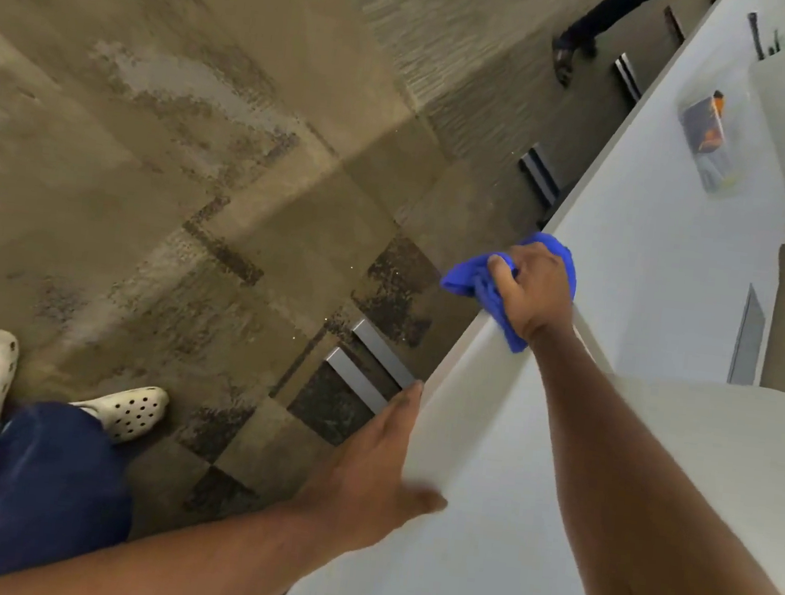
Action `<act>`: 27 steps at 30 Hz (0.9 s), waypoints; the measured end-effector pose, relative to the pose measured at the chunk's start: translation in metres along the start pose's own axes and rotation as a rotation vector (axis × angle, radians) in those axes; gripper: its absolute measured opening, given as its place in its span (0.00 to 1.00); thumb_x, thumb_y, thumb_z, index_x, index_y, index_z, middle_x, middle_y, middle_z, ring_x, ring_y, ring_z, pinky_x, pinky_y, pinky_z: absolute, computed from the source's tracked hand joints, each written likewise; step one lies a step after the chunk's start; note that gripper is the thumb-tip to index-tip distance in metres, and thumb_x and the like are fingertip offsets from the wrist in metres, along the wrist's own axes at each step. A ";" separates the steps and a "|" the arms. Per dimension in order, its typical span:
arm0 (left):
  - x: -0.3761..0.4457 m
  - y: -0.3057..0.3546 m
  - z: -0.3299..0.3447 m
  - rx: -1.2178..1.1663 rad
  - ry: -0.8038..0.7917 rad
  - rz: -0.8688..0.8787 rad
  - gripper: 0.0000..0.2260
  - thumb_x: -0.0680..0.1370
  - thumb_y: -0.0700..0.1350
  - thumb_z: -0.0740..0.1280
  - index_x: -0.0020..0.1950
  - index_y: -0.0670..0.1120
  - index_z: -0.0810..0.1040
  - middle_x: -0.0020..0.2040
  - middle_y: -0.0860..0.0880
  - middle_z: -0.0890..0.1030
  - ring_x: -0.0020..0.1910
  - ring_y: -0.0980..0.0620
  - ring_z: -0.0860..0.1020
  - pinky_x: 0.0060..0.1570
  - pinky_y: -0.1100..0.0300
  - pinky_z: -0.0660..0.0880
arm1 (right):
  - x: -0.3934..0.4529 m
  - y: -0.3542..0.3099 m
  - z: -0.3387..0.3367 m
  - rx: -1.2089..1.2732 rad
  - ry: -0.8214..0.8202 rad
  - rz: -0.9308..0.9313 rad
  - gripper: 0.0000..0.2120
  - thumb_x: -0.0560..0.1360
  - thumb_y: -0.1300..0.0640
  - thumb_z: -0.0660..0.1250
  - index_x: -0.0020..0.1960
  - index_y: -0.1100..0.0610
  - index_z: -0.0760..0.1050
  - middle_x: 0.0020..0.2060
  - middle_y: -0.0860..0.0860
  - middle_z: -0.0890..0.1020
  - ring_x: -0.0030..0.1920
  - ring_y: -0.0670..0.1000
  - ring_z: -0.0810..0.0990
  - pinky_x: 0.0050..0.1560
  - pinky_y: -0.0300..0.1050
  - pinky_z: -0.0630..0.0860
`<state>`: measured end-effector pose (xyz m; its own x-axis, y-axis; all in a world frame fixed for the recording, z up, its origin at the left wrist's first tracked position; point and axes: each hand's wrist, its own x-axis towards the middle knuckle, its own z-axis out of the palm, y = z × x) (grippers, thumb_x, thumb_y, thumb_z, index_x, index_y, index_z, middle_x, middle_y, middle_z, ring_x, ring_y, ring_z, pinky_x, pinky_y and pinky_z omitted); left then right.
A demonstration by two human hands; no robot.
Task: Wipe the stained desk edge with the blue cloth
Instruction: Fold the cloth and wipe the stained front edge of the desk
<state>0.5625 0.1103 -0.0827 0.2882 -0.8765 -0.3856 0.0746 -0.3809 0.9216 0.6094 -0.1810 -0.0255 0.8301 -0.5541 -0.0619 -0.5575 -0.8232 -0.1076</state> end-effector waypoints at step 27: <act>-0.001 0.005 -0.001 -0.025 0.089 0.134 0.50 0.72 0.56 0.80 0.82 0.63 0.47 0.79 0.65 0.59 0.77 0.66 0.60 0.74 0.67 0.61 | -0.122 -0.096 0.022 0.066 -0.046 0.457 0.26 0.83 0.54 0.59 0.81 0.48 0.63 0.85 0.48 0.51 0.85 0.57 0.46 0.80 0.66 0.47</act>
<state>0.5632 0.1092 -0.0783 0.3807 -0.8889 -0.2549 0.0529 -0.2543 0.9657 0.5620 -0.0319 -0.0294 0.4998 -0.8509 -0.1618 -0.8658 -0.4854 -0.1217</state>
